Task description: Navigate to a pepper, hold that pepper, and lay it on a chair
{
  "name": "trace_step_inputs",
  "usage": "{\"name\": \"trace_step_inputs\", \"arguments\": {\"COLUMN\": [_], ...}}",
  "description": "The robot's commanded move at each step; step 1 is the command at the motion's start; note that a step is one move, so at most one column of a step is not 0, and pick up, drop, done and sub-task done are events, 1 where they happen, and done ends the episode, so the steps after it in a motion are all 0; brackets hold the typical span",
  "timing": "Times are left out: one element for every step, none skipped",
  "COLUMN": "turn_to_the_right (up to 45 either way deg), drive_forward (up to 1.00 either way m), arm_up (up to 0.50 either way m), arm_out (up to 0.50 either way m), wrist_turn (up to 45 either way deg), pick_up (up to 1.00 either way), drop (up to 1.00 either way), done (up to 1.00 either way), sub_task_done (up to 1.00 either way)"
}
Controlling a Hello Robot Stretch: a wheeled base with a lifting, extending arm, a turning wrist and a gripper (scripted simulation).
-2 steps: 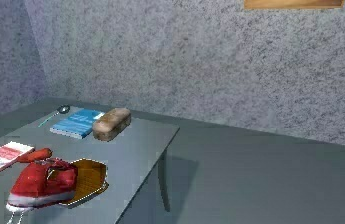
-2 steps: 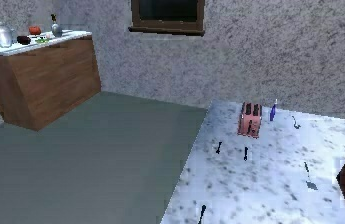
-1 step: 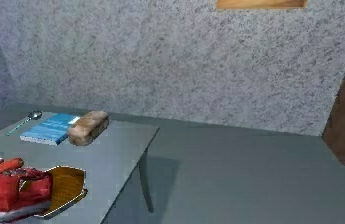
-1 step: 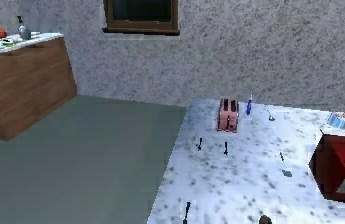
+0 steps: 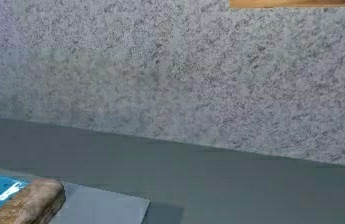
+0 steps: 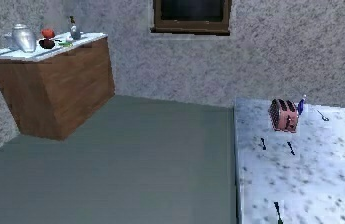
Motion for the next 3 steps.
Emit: {"name": "trace_step_inputs", "arguments": {"turn_to_the_right": [-45.0,-45.0,-45.0], "drive_forward": [0.0,0.0,0.0], "arm_up": [0.0,0.0,0.0], "arm_out": [0.0,0.0,0.0], "wrist_turn": [0.0,0.0,0.0], "pick_up": [0.0,0.0,0.0], "drop": [0.0,0.0,0.0], "done": [0.0,0.0,0.0], "sub_task_done": [0.0,0.0,0.0]}}
